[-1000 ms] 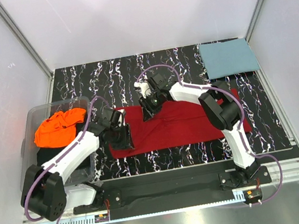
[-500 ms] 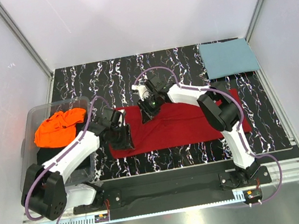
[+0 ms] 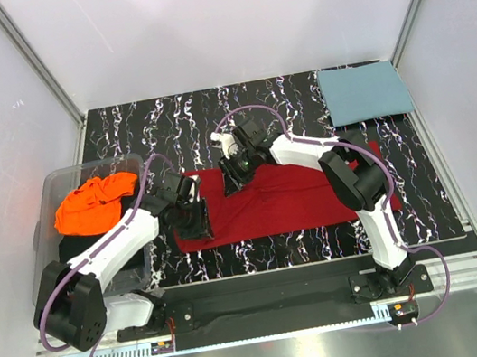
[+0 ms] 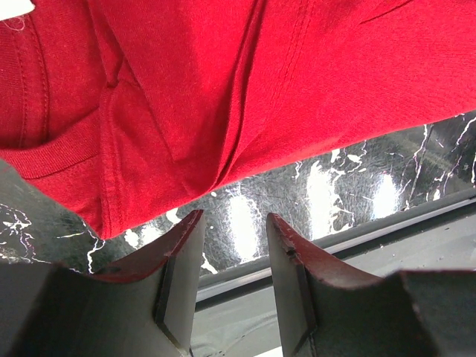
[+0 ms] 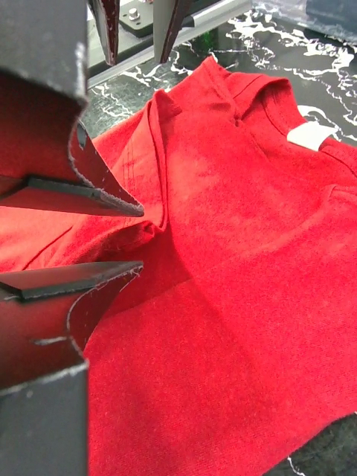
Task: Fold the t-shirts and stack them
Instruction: Fold the tshirt
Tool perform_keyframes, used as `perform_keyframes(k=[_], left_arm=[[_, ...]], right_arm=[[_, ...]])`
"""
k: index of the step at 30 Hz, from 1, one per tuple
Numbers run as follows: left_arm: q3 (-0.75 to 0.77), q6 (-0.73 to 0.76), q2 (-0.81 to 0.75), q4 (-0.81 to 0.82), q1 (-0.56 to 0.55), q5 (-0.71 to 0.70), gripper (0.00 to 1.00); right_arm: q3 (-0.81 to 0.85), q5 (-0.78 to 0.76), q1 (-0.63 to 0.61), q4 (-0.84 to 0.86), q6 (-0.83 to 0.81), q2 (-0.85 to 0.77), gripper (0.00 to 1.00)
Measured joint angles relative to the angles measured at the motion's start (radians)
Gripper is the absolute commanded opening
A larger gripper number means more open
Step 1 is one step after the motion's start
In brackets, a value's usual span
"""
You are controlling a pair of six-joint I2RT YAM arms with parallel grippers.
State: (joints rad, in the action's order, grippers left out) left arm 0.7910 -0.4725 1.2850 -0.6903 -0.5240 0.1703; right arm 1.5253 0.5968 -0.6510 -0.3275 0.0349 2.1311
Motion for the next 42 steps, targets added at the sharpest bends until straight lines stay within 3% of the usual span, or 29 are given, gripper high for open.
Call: perform_keyframes(k=[7, 10, 11, 13, 27, 42], left_arm=[[0.000, 0.000, 0.000, -0.008, 0.000, -0.002, 0.43], [0.000, 0.000, 0.000, -0.012, 0.000, -0.002, 0.44], [0.000, 0.000, 0.000, -0.013, 0.000, -0.002, 0.44], [0.000, 0.000, 0.000, -0.015, 0.000, -0.002, 0.44], [0.001, -0.018, 0.030, -0.016, 0.055, 0.000, 0.45], [0.000, 0.009, 0.079, 0.026, 0.053, 0.027, 0.39]], right_arm=[[0.000, 0.017, 0.000, 0.002, 0.011, 0.000, 0.36], [0.000, 0.018, 0.000, 0.003, 0.011, 0.000, 0.18], [0.000, 0.018, 0.000, 0.003, 0.013, 0.000, 0.06], [0.000, 0.016, 0.000, 0.006, 0.018, 0.000, 0.00], [-0.318, -0.055, 0.000, 0.153, 0.077, -0.277, 0.01], [-0.451, -0.026, -0.001, 0.271, 0.153, -0.303, 0.01]])
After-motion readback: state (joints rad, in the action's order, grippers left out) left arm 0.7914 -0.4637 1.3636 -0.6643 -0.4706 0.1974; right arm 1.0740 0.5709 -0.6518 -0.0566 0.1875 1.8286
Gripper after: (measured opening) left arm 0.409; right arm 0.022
